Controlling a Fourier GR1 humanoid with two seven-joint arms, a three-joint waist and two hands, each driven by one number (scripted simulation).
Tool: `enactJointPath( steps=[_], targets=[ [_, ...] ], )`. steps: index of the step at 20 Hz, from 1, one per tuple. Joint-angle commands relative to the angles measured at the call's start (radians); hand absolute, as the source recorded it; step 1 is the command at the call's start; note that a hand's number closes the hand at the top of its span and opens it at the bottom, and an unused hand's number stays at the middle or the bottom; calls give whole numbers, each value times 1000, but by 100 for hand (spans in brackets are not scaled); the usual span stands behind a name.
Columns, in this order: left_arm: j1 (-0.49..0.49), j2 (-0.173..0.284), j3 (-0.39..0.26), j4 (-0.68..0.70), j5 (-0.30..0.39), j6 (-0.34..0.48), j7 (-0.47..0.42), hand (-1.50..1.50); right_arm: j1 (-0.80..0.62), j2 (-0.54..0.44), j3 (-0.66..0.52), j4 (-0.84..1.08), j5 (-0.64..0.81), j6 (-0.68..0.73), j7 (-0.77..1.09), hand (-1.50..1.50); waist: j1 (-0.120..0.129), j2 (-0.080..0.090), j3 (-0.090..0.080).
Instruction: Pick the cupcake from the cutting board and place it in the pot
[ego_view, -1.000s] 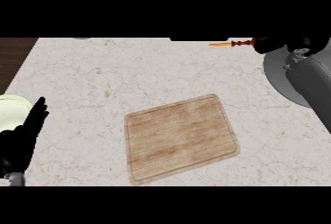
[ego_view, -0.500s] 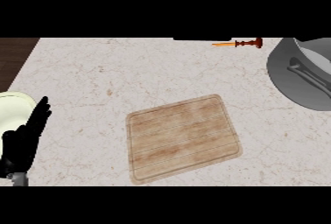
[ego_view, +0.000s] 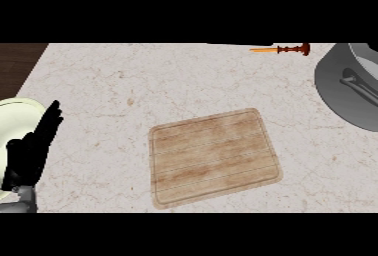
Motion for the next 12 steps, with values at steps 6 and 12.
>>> enactJointPath(
  steps=[6, 12],
  targets=[
    [-47, -28, -25, 13, -9, -1, -3, 0, 1, -78, -5, 161, 38, 18, -125, 150, 39, 24, 3],
    [-28, -22, -29, 19, -15, -13, -19, 0, -2, -28, -88, 209, -40, 30, -125, -150, 59, 29, 5]
  ],
)
